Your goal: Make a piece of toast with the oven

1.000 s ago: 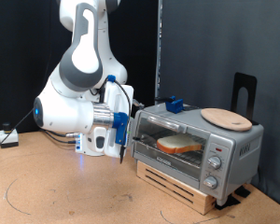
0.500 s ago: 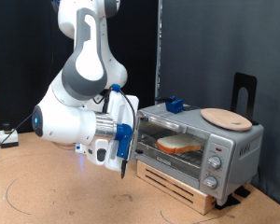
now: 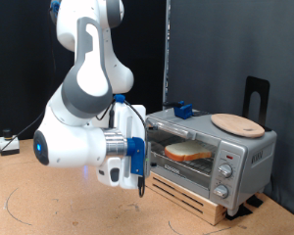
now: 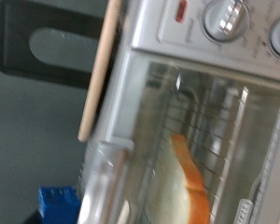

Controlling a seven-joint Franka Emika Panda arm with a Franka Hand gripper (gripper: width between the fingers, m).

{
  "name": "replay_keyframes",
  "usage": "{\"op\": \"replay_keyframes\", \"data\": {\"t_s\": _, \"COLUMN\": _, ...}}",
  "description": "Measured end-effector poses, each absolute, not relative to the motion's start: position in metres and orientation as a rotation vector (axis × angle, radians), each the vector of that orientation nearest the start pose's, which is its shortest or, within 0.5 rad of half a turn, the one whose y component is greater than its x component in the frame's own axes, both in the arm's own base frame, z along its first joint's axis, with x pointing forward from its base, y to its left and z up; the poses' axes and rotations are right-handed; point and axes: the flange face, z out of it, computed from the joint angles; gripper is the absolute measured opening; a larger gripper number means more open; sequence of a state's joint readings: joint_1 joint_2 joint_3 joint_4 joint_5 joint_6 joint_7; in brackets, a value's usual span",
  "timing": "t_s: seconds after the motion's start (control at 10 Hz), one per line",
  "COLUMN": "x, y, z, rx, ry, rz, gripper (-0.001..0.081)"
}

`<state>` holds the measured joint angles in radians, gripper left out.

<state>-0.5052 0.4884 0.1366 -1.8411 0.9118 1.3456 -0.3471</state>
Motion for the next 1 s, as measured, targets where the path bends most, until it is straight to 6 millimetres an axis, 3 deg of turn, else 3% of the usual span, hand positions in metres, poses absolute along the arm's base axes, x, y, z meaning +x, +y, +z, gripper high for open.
{"op": "replay_keyframes", "data": {"t_s": 0.2, "x": 0.568, "y": -0.108, "z": 0.265, "rx": -1.886, "ry": 0.284, "rz": 0.52, "gripper": 0.0804}}
{"op": "replay_keyframes", "data": {"t_s": 0.5, "x": 0.572, "y": -0.1, "z": 0.257, "rx": -1.847, "ry": 0.244, "rz": 0.521, "gripper": 0.0804}}
{"op": "replay_keyframes", "data": {"t_s": 1.0, "x": 0.605, "y": -0.07, "z": 0.199, "rx": -1.833, "ry": 0.324, "rz": 0.646, "gripper": 0.0804}}
